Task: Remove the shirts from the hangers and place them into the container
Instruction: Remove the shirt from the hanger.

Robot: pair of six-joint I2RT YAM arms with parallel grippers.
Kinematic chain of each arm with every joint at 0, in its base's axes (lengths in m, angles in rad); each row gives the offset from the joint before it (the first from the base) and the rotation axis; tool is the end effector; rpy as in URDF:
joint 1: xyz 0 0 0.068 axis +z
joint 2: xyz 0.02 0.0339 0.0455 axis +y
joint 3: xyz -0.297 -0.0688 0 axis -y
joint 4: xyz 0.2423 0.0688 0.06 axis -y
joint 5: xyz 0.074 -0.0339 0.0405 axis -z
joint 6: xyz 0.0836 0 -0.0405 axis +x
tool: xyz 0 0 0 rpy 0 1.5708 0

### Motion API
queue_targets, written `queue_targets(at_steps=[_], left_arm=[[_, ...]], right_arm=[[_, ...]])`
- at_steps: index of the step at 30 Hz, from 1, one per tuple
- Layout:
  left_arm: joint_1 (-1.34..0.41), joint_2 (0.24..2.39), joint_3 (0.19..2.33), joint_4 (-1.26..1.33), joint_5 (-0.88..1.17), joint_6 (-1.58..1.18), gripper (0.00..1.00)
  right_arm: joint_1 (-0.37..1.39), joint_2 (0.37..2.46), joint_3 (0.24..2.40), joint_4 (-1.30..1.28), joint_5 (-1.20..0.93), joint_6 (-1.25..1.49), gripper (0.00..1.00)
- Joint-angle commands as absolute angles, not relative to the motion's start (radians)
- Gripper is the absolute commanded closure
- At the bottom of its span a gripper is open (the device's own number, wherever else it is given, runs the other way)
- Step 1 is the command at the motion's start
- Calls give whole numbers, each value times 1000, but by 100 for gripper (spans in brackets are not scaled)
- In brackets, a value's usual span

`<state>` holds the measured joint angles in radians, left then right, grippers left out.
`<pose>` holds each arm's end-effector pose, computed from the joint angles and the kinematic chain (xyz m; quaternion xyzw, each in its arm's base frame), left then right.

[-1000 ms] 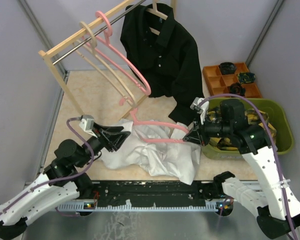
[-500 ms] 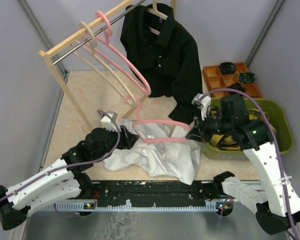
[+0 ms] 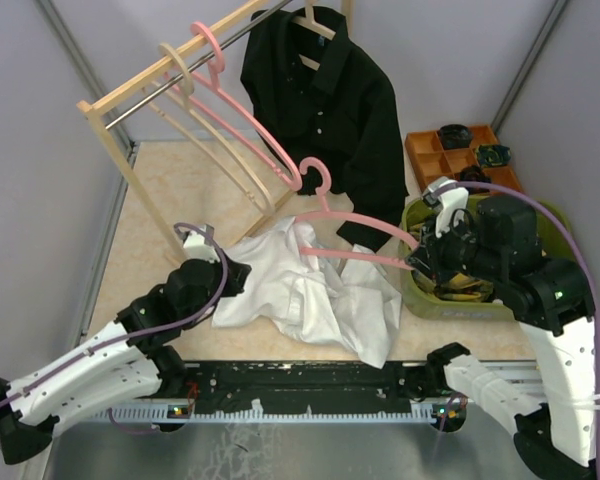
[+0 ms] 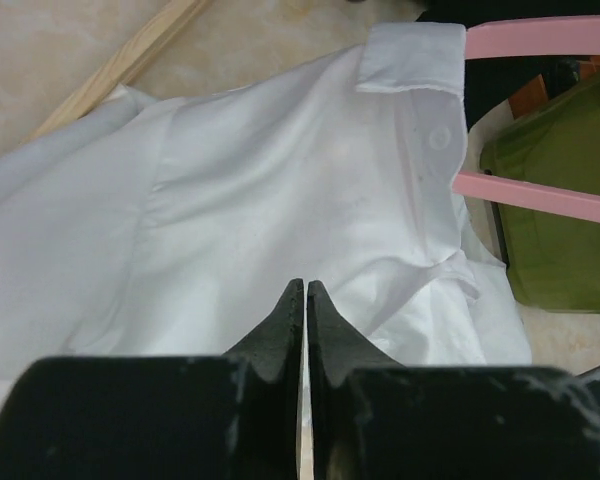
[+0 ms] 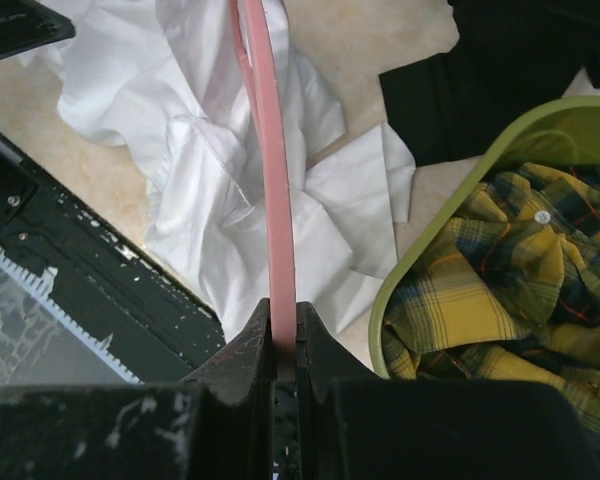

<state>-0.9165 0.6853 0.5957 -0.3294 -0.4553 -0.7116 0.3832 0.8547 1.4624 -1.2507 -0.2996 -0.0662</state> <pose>0.1344 -0.1148 0.2789 -0.0387 0.8254 -0.2558 0.5019 0.0954 0.0651 0.4329 -0.2621 0.8472 0.2016 0.4158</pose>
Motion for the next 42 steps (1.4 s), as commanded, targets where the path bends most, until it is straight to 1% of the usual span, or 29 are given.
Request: queue_targets(at_steps=[1, 3, 4, 6, 10, 13, 17, 18, 21, 22, 25, 27, 31, 35, 36, 39, 42], left_arm=[[-920, 664, 588, -352, -494, -740, 95], [-919, 667, 588, -348, -492, -738, 93], [-920, 669, 588, -344, -488, -736, 89], [-919, 665, 586, -330, -477, -733, 75], [-919, 648, 577, -299, -454, -723, 58], [-919, 635, 564, -275, -450, -718, 50], [-920, 637, 559, -252, -446, -716, 48], [-919, 643, 561, -249, -441, -715, 47], [-919, 654, 573, -242, -416, -701, 43], [-920, 655, 576, -240, -407, -695, 41], [-920, 650, 573, -230, -402, -691, 35], [-919, 646, 568, -227, -405, -692, 32], [-920, 648, 560, -232, -415, -709, 28], [-919, 666, 561, -235, -410, -718, 26], [-920, 670, 562, -233, -407, -719, 26], [-920, 677, 567, -242, -407, -721, 25], [-919, 675, 563, -252, -411, -721, 19]], right_arm=[[382, 839, 1524, -1223, -183, -31, 100], [382, 822, 1541, -1188, -243, -32, 100], [382, 810, 1548, -1171, -291, -34, 100], [382, 797, 1580, -1160, -341, -34, 100], [382, 793, 1676, -1242, -306, -42, 100], [382, 780, 1699, -1308, -374, -72, 100], [382, 756, 1671, -1324, -261, -52, 100], [381, 759, 1680, -1320, -282, -53, 100], [382, 741, 1717, -1254, -463, -59, 100], [383, 737, 1727, -1252, -471, -62, 100], [382, 749, 1769, -1294, -404, -67, 100], [383, 743, 1792, -1295, -370, -57, 100], [383, 733, 1840, -1306, -179, -22, 100], [385, 753, 1878, -1342, -59, 8, 100], [386, 754, 1886, -1339, -56, 13, 100], [396, 728, 1910, -1283, -181, 18, 100], [421, 702, 1960, -1234, -265, 38, 100]])
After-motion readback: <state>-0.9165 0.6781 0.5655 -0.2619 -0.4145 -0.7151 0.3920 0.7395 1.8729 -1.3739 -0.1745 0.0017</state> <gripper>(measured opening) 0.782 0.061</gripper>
